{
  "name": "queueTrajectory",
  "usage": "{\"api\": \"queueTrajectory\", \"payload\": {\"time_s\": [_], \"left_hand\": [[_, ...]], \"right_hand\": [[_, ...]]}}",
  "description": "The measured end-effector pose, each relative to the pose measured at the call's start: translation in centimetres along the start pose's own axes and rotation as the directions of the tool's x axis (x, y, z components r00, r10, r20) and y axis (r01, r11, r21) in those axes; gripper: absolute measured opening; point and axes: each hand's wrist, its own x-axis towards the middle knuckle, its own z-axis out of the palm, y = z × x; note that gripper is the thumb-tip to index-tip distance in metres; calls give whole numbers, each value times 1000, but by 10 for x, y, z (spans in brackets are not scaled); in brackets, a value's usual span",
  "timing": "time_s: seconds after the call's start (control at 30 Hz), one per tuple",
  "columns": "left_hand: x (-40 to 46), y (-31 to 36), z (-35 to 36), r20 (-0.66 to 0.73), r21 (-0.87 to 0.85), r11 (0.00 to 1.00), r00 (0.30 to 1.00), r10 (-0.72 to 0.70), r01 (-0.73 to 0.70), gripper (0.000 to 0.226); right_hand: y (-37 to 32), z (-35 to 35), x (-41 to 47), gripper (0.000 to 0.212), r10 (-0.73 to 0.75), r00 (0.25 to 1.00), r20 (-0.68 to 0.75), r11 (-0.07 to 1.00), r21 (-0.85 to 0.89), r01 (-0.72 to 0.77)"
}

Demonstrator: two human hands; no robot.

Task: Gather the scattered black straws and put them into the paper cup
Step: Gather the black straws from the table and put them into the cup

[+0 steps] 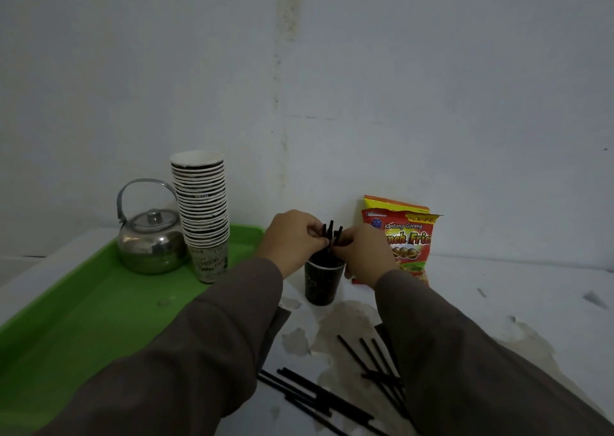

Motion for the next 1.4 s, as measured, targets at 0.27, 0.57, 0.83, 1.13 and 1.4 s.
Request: {"api": "queueTrajectory", "payload": {"time_s": [0.27, 0.57, 0.83, 1.13, 1.4], "left_hand": [[11, 15, -3, 56, 206, 974, 992, -113, 99, 21], [5, 19, -15, 53, 104, 994, 997, -48, 43, 34], [-90, 49, -9, 55, -17, 964, 962, 267, -267, 27], [-185, 47, 55, 251, -31, 948, 916, 314, -317, 21], [-193, 27, 74, 286, 156, 902, 892, 350, -404, 20]], "right_hand": [[-10, -7, 8, 23, 164, 965, 204, 986, -59, -155], [-24, -28, -5, 34, -32, 999, 12, 995, 96, 31], [4, -56, -95, 10, -146, 956, -255, 968, 160, 191], [74, -46, -208, 10, 79, 990, -118, 996, -41, -84], [88, -29, -224, 36, 312, 949, 35, 878, -392, -274]]}}
